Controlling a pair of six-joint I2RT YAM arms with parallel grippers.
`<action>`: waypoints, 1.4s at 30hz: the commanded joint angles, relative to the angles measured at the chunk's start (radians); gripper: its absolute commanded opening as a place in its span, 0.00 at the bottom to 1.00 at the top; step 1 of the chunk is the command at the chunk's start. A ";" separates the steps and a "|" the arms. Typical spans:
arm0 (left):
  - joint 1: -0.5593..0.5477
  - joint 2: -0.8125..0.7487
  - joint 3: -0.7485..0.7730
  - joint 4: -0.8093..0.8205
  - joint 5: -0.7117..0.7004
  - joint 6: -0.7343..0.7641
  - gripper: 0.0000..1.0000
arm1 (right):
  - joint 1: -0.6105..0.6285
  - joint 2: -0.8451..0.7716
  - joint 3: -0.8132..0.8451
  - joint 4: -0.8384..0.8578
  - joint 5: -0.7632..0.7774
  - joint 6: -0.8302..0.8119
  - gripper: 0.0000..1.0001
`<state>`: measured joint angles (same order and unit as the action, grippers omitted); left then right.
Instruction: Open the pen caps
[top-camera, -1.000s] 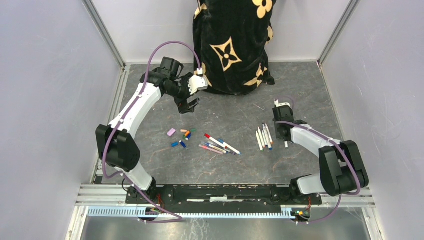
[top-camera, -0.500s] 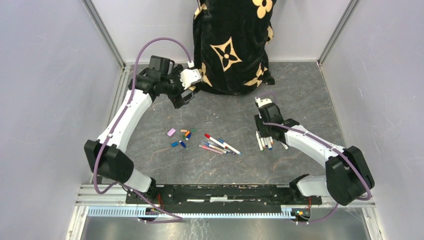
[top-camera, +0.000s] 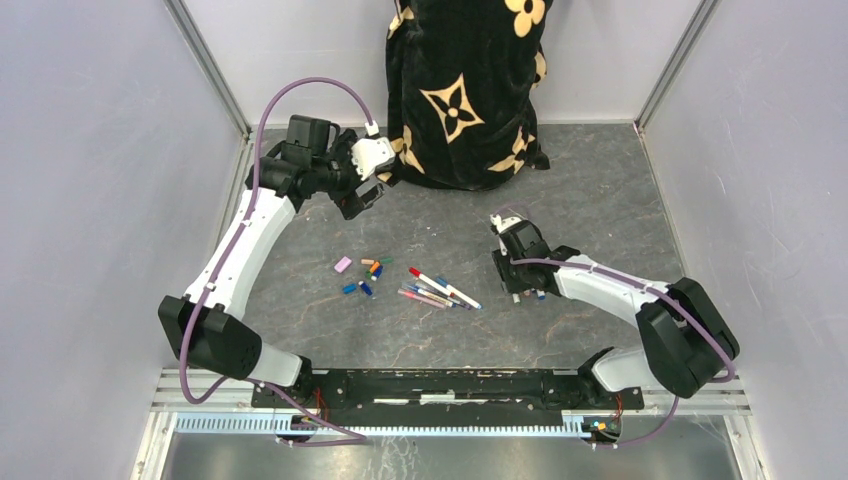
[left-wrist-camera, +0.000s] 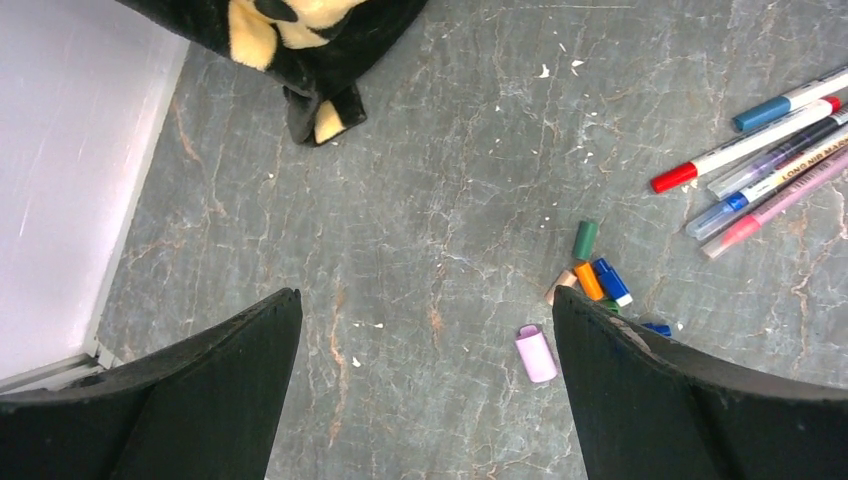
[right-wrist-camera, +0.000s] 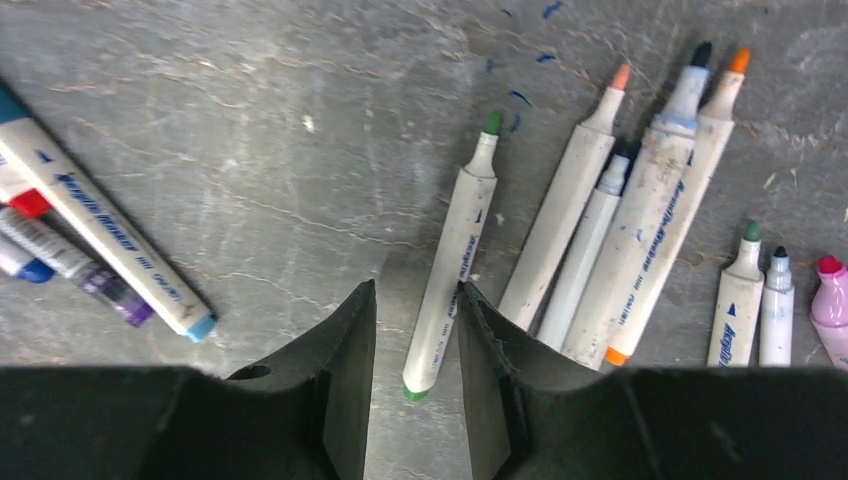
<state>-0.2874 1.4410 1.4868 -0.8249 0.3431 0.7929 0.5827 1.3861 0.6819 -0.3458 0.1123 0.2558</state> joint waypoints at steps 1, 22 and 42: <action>0.006 0.000 0.032 -0.015 0.060 -0.046 1.00 | 0.047 -0.027 0.078 0.041 0.040 0.008 0.40; 0.021 -0.007 0.059 -0.140 0.158 0.023 1.00 | 0.224 0.190 0.145 0.153 -0.144 -0.112 0.35; 0.021 0.013 0.060 -0.157 0.151 0.029 1.00 | 0.258 0.163 0.167 0.136 -0.110 -0.083 0.42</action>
<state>-0.2703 1.4471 1.5097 -0.9718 0.4732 0.7971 0.8337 1.5249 0.8543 -0.2287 0.0128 0.1600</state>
